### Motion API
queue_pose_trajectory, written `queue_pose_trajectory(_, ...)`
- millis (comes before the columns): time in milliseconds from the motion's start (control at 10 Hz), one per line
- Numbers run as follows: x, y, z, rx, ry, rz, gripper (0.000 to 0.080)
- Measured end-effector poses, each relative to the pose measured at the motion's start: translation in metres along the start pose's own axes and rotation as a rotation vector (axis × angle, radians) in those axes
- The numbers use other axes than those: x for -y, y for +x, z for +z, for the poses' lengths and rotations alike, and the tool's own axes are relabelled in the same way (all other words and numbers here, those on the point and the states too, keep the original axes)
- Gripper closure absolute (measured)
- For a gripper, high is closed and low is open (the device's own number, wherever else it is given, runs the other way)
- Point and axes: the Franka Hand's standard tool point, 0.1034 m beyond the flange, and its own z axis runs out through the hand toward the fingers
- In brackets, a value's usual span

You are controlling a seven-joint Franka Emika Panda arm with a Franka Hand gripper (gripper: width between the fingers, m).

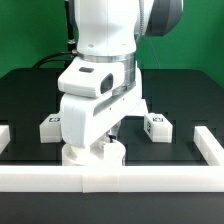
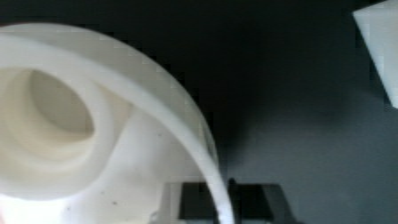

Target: Assemble stool

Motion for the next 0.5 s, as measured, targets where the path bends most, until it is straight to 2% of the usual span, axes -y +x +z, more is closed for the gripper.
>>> queue_pose_trajectory(100, 0.001, 0.003, 0.000, 0.001, -0.002, 0.001, 0.0769)
queue_pose_trajectory(500, 0.033, 0.064, -0.004, -0.027, 0.007, -0.061, 0.0769)
